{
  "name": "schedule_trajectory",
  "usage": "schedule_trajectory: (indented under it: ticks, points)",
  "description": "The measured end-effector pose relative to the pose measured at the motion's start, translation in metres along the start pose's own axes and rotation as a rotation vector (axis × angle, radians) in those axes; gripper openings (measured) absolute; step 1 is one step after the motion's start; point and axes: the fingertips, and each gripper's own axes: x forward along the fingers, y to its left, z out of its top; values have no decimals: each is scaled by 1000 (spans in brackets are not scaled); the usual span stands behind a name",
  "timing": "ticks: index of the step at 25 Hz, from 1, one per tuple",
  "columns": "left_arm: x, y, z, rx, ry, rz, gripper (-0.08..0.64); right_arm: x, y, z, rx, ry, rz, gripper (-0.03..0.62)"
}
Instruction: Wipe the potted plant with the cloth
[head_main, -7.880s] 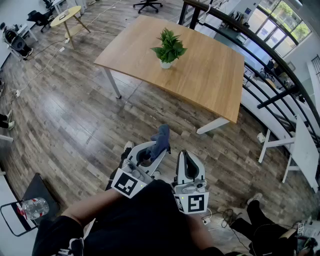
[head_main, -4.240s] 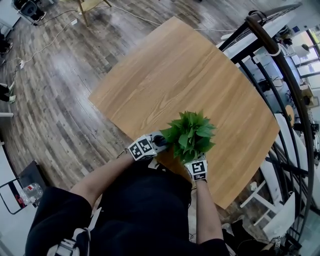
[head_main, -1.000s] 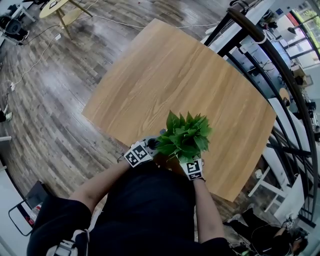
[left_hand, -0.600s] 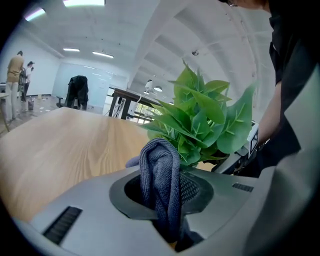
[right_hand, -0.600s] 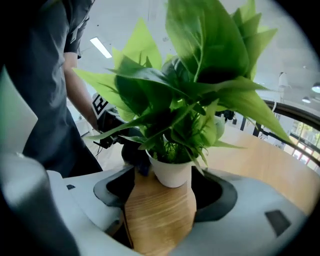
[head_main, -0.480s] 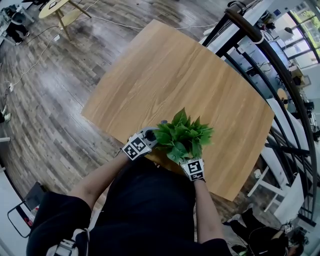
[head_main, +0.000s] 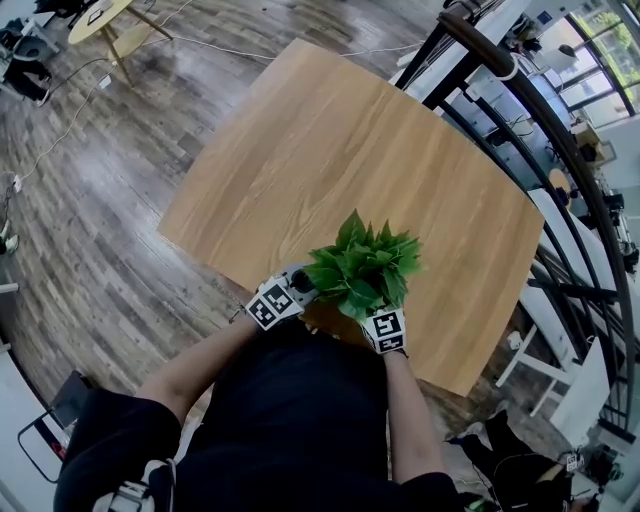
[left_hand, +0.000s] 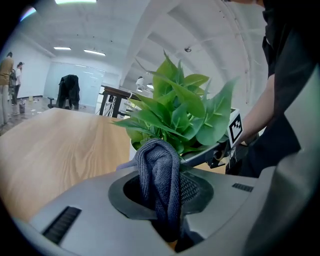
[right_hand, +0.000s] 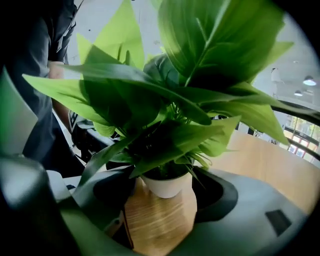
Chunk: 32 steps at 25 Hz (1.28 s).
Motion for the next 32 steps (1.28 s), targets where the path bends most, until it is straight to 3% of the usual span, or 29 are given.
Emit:
schedule_trajectory:
  ticks: [8, 12, 15, 18, 21, 23, 28, 32]
  points:
    - [-3, -13, -1, 8, -4, -62, 91, 2, 0, -1, 35, -12, -16, 357]
    - [-7, 3, 1, -16, -25, 0, 91, 1, 7, -6, 4, -1, -26, 357]
    - [-9, 18, 7, -13, -31, 49, 91, -4, 22, -7, -31, 9, 14, 357]
    - [-11, 29, 11, -19, -33, 69, 91, -11, 34, -13, -44, 19, 62, 357]
    - [-12, 32, 15, -20, -50, 69, 91, -13, 24, -17, -41, 30, 28, 357]
    - [-11, 31, 15, -20, -58, 66, 91, -13, 13, -14, -40, 23, 10, 357]
    - [-9, 25, 13, 18, -49, 45, 91, -3, 17, -9, -121, 52, 77, 357]
    - [-7, 10, 10, 69, -20, -8, 91, -1, 5, -2, -80, 40, 19, 356]
